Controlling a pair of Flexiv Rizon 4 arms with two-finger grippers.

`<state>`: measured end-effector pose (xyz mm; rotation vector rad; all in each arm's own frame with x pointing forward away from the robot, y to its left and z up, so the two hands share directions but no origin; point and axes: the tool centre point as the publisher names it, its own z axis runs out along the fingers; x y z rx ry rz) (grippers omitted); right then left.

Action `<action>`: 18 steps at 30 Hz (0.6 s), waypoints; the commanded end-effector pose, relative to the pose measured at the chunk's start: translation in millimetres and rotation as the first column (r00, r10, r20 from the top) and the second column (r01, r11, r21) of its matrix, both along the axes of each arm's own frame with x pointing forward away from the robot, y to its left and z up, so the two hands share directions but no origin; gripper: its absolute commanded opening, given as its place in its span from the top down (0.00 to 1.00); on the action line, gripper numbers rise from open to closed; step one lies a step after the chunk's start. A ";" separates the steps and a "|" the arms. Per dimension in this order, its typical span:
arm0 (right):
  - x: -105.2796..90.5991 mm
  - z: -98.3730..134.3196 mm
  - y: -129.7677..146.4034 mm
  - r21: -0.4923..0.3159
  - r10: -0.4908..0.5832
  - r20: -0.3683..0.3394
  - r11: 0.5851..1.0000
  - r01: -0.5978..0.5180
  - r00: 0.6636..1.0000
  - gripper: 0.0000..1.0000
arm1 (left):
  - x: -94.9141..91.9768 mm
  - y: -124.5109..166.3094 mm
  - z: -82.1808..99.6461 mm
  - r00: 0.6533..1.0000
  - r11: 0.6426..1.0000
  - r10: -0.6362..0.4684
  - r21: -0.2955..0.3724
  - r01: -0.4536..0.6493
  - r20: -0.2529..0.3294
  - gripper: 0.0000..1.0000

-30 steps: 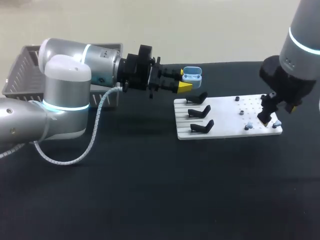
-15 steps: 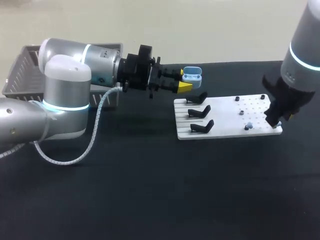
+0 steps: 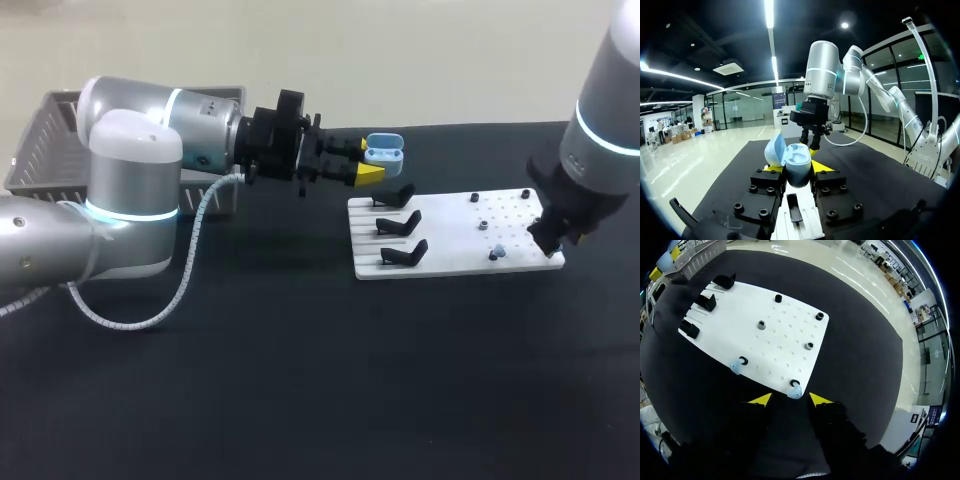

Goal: Pick up each earbud case from the left stands, insert the matching earbuds, close the lid, and place the case in the box.

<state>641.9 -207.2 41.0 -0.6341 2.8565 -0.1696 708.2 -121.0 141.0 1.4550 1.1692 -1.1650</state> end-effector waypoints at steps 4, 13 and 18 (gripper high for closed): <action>2.7 -6.4 -2.3 0.001 -0.016 0.023 1.000 0.016 1.000 0.57 | 0.3 -0.3 -0.5 1.000 1.000 0.000 -0.001 0.000 0.001 1.00; 5.2 -11.7 -3.4 0.007 -0.026 0.019 1.000 0.026 0.999 0.60 | 0.3 -0.3 -0.5 1.000 1.000 0.000 -0.001 0.000 0.001 1.00; 5.2 -12.2 -3.7 0.011 -0.027 0.020 1.000 0.027 0.999 0.61 | 0.3 -0.3 -0.5 1.000 1.000 0.000 -0.001 0.000 0.001 1.00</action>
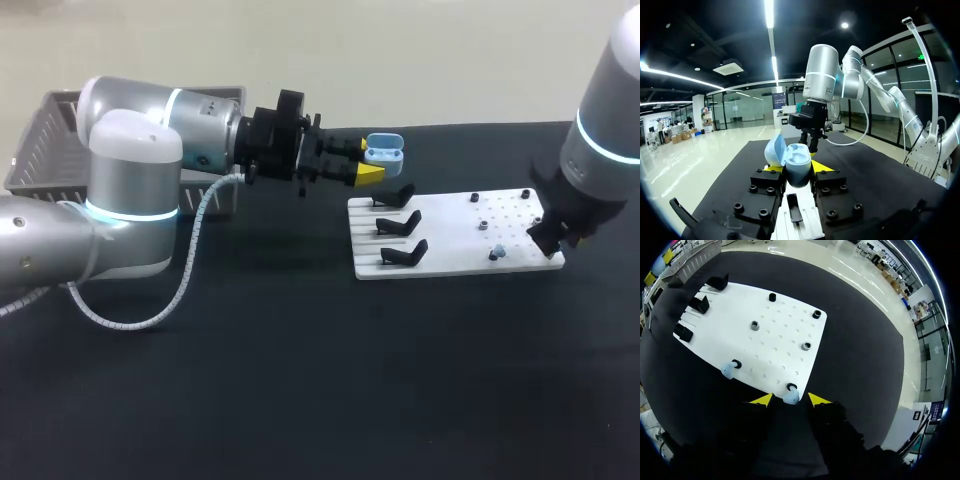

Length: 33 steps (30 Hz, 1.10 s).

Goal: Pick up each earbud case from the left stands, insert the matching earbuds, close the lid, and place the case in the box.

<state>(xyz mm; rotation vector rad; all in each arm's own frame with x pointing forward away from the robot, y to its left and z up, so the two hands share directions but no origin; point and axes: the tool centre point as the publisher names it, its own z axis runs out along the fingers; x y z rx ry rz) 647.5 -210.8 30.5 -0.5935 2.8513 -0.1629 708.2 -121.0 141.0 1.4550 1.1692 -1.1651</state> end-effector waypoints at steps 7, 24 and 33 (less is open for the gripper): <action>0.4 -3.0 -2.1 0.005 -0.011 0.011 1.000 0.011 1.000 0.65 | 0.3 -0.3 -0.5 1.000 1.000 0.000 -0.001 0.000 0.001 1.00; 2.7 -5.7 0.1 0.011 -0.011 0.003 1.000 0.011 1.000 0.81 | 0.3 -0.3 -0.5 1.000 1.000 0.000 -0.001 0.000 0.001 1.00; -3.6 0.5 1.5 0.007 -0.013 0.005 1.000 0.012 1.000 1.00 | 0.3 -0.3 -0.5 1.000 1.000 0.000 -0.001 0.000 0.001 1.00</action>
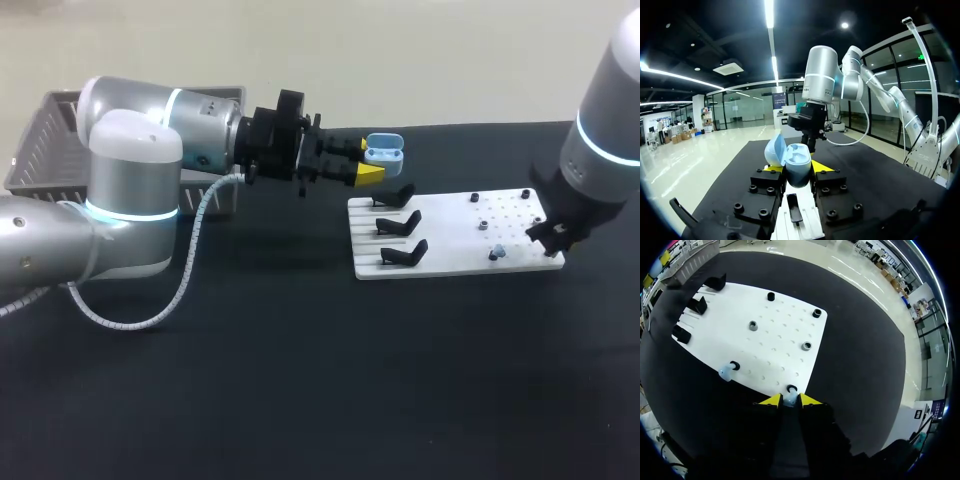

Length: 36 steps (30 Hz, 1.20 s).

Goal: Pick up each earbud case from the left stands, insert the matching earbuds, close the lid, and place the case in the box.

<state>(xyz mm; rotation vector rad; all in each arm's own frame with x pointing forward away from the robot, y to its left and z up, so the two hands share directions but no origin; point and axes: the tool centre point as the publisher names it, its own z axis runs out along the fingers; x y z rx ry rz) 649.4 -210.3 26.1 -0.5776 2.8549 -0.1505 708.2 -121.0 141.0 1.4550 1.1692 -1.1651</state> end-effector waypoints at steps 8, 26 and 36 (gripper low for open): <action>-21.8 41.6 8.7 -0.022 -0.046 0.026 0.999 0.046 0.999 1.00 | 0.3 -0.3 -0.5 1.000 1.000 0.000 -0.001 0.000 0.001 1.00; -53.5 108.2 86.7 0.131 -0.100 -0.127 0.984 0.117 0.987 1.00 | 0.3 -0.3 -0.5 1.000 1.000 0.000 -0.001 0.000 0.001 1.00; -53.5 108.2 86.7 0.131 -0.100 -0.127 0.984 0.117 0.987 1.00 | 0.3 -0.3 -0.5 1.000 1.000 0.000 -0.001 0.000 0.001 1.00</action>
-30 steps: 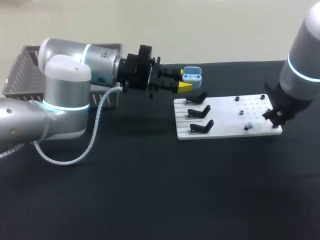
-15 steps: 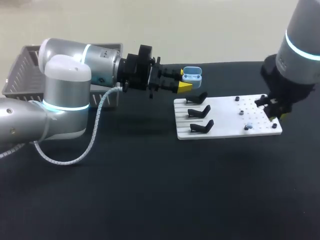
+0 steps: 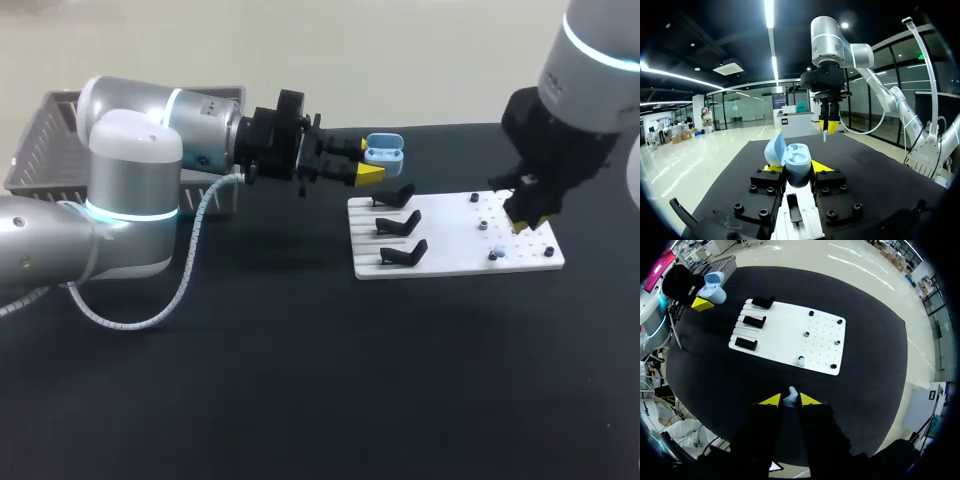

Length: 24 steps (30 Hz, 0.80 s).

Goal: Pick up each earbud case from the left stands, insert the matching earbuds, close the lid, and place the case in the box.

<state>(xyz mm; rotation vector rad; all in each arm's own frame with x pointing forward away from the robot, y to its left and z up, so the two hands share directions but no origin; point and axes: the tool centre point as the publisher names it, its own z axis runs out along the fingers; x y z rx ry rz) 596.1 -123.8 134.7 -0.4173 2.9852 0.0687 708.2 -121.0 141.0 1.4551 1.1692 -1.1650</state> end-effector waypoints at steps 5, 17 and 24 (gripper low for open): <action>-0.1 -0.4 0.3 -0.001 -0.001 0.001 1.000 0.001 1.000 1.00 | 0.3 -0.3 -0.5 1.000 1.000 0.000 -0.001 0.000 0.001 1.00; 8.4 33.9 48.7 -0.139 -0.361 0.080 0.919 0.369 0.929 1.00 | 0.3 -0.3 -0.5 1.000 1.000 0.000 -0.001 0.000 0.001 1.00; 14.2 43.7 75.8 -0.223 -0.460 0.081 0.856 0.466 0.884 1.00 | 0.3 -0.3 -0.5 1.000 1.000 0.000 -0.001 0.000 0.001 1.00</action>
